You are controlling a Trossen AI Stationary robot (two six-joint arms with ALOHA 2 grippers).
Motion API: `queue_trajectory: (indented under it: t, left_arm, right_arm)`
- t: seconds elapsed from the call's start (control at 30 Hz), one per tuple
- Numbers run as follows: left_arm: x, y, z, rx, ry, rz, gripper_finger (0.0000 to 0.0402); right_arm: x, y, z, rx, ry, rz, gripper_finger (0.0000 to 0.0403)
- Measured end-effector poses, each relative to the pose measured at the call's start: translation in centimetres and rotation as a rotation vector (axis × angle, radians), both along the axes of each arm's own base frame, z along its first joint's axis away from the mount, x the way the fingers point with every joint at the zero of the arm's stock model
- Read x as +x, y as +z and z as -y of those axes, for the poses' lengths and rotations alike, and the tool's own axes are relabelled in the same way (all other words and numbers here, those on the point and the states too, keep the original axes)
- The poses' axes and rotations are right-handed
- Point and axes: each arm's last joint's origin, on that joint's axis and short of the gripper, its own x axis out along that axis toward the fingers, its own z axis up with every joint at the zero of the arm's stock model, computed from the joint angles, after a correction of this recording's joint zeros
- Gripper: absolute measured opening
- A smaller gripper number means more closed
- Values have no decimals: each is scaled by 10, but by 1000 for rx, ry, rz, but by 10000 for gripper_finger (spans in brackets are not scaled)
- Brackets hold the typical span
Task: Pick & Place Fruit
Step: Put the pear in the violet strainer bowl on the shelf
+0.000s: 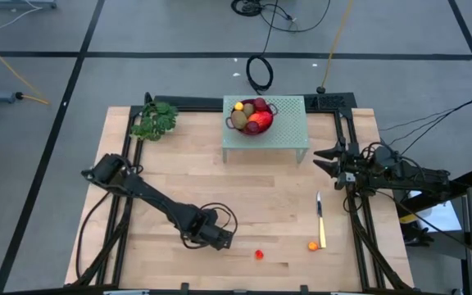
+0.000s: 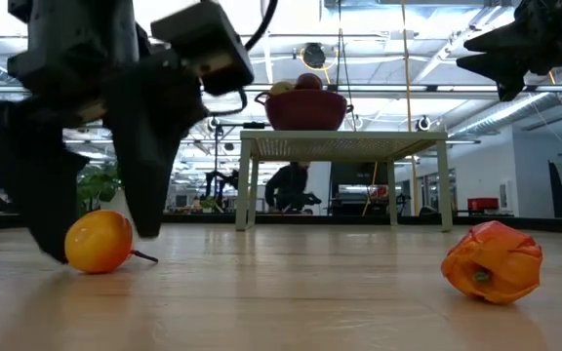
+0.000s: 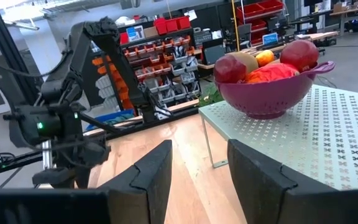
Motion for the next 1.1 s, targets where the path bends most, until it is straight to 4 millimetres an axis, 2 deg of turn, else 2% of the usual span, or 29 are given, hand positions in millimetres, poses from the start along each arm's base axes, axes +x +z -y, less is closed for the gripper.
queue_trajectory:
  t: [0.1,0.47,0.87,1.0,1.1]
  left_arm:
    - [2,-5,1,-9,0,-9,241]
    - [2,-5,0,-3,8,-10,236]
    - [2,-6,-1,5,4,-8,92]
    - [6,-4,-3,25,-12,35,86]
    - [12,5,-9,70,10,105,96]
  right_arm:
    - [0,1,0,-1,0,6,151]
    - [0,1,0,-1,0,7,151]
    - [0,1,0,-1,0,6,151]
    - [0,1,0,-1,0,6,151]
    - [0,1,0,-1,0,6,151]
